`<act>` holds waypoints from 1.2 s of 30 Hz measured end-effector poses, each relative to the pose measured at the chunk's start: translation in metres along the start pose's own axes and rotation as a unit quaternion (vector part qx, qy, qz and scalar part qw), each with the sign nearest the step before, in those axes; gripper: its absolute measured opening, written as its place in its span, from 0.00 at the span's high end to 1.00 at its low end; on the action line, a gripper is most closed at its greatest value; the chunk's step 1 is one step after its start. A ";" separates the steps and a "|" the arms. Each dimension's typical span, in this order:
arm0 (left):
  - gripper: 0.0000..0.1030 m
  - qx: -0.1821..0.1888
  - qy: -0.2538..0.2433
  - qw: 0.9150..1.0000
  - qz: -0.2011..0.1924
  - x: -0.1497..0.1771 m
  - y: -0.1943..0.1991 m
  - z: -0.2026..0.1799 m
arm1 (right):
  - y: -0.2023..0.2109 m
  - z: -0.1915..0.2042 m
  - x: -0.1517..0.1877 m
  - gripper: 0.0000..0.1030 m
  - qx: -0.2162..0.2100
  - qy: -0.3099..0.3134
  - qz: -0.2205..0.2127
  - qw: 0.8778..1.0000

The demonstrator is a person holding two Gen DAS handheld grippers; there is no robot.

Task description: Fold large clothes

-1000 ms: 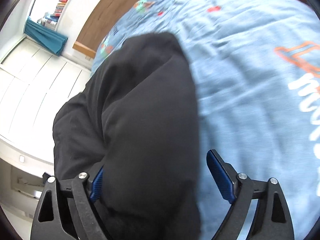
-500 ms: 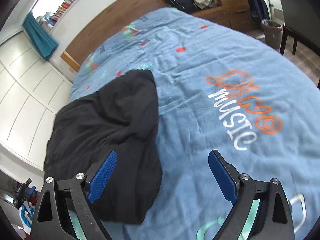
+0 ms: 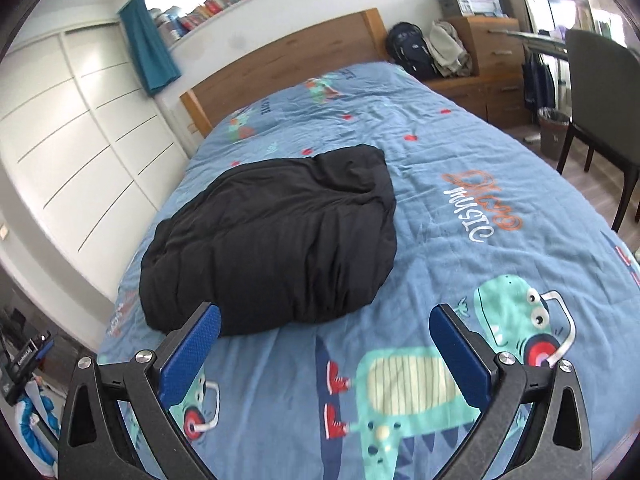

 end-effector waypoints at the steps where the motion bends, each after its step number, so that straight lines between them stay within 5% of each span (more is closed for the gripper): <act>1: 0.19 -0.004 -0.008 1.000 -0.004 0.007 0.008 -0.007 | 0.008 0.007 0.009 0.01 0.003 0.008 -0.006 1.000; 15: 0.19 -0.014 -0.061 0.996 -0.064 0.054 0.088 -0.060 | 0.072 0.077 0.068 0.01 0.025 0.073 -0.056 0.995; 36: 0.19 -0.018 -0.068 0.995 -0.071 0.070 0.080 -0.053 | 0.068 0.077 0.101 0.01 0.055 0.079 -0.070 0.993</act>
Point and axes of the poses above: each gripper's, at about its wrist camera, not at the fingertips, and y roughly against the way its jaws point, z to its left, x to its underside, the point moved 1 cm from there along -y, roughly the way its jaws point, and after that the axes turned 2 degrees about x, right-handed, at the moved point
